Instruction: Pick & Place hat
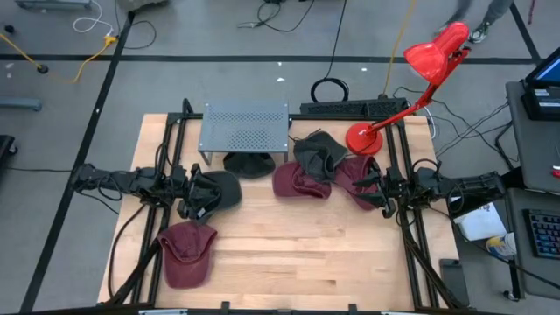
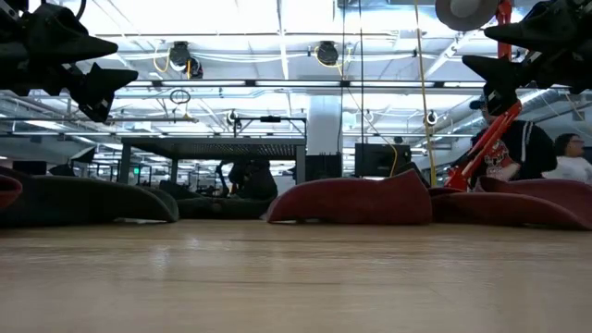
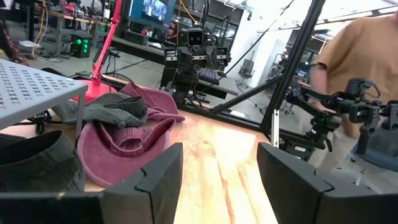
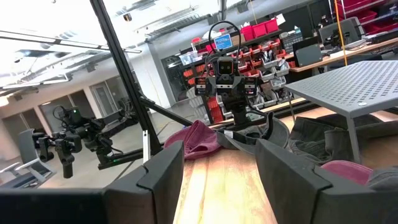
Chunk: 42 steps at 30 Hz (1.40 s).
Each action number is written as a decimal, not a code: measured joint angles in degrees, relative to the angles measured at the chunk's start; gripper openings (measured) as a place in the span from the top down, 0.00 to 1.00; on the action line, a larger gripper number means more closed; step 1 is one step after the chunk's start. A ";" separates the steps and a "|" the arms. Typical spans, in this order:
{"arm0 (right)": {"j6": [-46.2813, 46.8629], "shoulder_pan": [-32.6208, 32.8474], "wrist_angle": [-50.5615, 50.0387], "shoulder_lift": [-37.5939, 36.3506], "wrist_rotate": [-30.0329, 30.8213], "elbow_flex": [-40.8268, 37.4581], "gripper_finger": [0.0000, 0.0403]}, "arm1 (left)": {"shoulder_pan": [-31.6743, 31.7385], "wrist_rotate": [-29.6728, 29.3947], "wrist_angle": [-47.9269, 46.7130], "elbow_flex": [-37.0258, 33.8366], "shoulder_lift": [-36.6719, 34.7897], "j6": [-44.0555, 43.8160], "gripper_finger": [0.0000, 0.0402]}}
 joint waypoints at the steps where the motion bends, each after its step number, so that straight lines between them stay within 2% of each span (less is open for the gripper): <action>1: -0.02 -0.02 -0.01 0.00 0.00 -0.01 0.52 | -0.01 0.01 0.02 0.00 -0.01 0.00 0.47; 38: -0.02 -0.01 0.00 0.00 0.00 0.00 0.52 | -0.02 0.01 0.02 0.00 0.00 0.00 0.47; 42: 0.01 0.00 0.48 0.00 2.09 -0.02 0.52 | -0.02 0.00 0.02 0.01 -0.01 -0.01 0.47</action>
